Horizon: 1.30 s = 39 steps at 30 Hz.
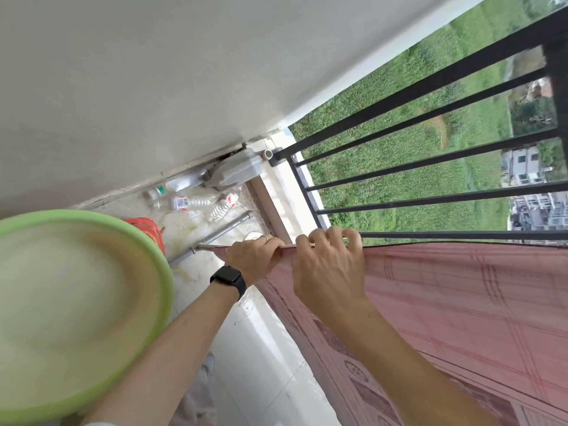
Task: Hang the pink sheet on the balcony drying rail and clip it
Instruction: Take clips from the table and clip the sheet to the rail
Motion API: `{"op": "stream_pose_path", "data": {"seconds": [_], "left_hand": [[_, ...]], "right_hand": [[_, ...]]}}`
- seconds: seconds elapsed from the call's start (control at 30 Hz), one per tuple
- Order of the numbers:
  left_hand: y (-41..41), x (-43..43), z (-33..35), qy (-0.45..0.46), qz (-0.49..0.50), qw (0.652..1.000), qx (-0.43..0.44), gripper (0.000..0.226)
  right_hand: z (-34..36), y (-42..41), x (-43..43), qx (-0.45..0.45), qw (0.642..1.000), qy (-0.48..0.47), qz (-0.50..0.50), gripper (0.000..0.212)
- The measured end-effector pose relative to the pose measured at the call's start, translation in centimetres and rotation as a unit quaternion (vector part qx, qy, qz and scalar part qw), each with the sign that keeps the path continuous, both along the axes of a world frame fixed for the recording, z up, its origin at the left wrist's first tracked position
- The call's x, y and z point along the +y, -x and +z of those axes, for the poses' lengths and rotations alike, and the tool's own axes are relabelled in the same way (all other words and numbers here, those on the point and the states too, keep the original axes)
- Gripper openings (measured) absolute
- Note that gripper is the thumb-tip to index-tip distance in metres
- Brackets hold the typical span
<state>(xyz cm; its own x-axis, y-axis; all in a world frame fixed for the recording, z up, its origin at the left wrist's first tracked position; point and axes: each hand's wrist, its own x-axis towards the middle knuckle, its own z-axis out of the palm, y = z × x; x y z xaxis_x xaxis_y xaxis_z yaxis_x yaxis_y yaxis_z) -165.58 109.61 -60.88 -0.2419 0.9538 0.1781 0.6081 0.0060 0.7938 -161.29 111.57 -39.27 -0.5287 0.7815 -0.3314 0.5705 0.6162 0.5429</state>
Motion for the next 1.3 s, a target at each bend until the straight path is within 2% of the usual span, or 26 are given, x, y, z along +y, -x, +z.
{"op": "stream_pose_path", "data": {"seconds": [0.07, 0.17, 0.3, 0.33, 0.43, 0.5, 0.53, 0.6, 0.7, 0.8, 0.9, 0.97, 1.07, 1.2, 1.27, 1.3], "left_hand": [[0.2, 0.3, -0.2, -0.031, 0.017, 0.999, 0.004, 0.036], [0.3, 0.4, -0.6, -0.046, 0.013, 0.999, -0.023, 0.037], [1.1, 0.4, 0.5, 0.071, -0.006, 0.988, -0.135, 0.049], [1.3, 0.4, 0.8, 0.101, -0.016, 0.985, -0.136, 0.047], [1.7, 0.8, 1.2, 0.174, -0.041, 0.970, -0.163, 0.017], [2.1, 0.7, 0.2, 0.210, -0.060, 0.953, -0.208, 0.022], [2.4, 0.7, -0.5, 0.222, -0.075, 0.950, -0.205, 0.030], [2.7, 0.5, -1.7, 0.224, -0.109, 0.958, -0.144, 0.036], [2.3, 0.3, -2.6, 0.194, -0.146, 0.968, -0.058, 0.032], [1.6, 0.2, -3.8, 0.188, -0.118, 0.974, -0.046, 0.023], [1.4, 0.0, -4.4, 0.182, -0.075, 0.980, -0.039, 0.017], [1.4, -0.2, -4.3, 0.190, -0.055, 0.979, -0.056, 0.013], [0.9, -0.1, -4.9, 0.196, -0.017, 0.980, -0.029, 0.006], [-0.3, -0.4, -5.6, 0.169, 0.002, 0.985, 0.044, 0.020], [-0.5, -0.8, -5.6, 0.142, 0.021, 0.989, 0.025, 0.021], [-0.4, -1.0, -5.3, 0.146, 0.024, 0.989, -0.010, 0.018]], "right_hand": [[-1.4, 0.8, 0.4, -0.027, 0.999, 0.027, -0.020, 0.026], [-3.4, 1.6, 1.8, -0.087, 0.989, 0.075, -0.094, 0.025], [-4.8, 2.5, 3.4, -0.120, 0.977, 0.106, -0.138, 0.022], [-5.0, 2.5, 3.4, -0.113, 0.979, 0.100, -0.135, 0.023], [-5.3, 1.8, 2.9, -0.076, 0.985, 0.080, -0.129, 0.027], [-5.3, 1.4, 2.7, -0.061, 0.986, 0.079, -0.130, 0.026], [-5.2, 1.3, 2.6, -0.054, 0.987, 0.077, -0.129, 0.025], [-5.3, 1.1, 2.0, -0.054, 0.990, 0.069, -0.108, 0.023], [-5.6, -0.1, 1.1, -0.022, 0.998, 0.040, -0.045, 0.014], [-6.1, -2.1, 0.9, 0.045, 0.998, 0.023, 0.044, 0.021], [-6.0, -2.7, 1.1, 0.051, 0.993, 0.023, 0.100, 0.029], [-6.0, -2.6, 1.1, 0.035, 0.992, 0.032, 0.114, 0.026], [-5.8, -1.3, 1.0, -0.032, 0.995, 0.071, 0.066, 0.009], [-6.6, 1.1, 2.2, -0.073, 0.993, 0.069, -0.061, 0.024], [-7.5, 2.1, 2.9, -0.099, 0.989, 0.076, -0.080, 0.027], [-7.9, 2.3, 3.0, -0.114, 0.987, 0.085, -0.074, 0.028]]}}
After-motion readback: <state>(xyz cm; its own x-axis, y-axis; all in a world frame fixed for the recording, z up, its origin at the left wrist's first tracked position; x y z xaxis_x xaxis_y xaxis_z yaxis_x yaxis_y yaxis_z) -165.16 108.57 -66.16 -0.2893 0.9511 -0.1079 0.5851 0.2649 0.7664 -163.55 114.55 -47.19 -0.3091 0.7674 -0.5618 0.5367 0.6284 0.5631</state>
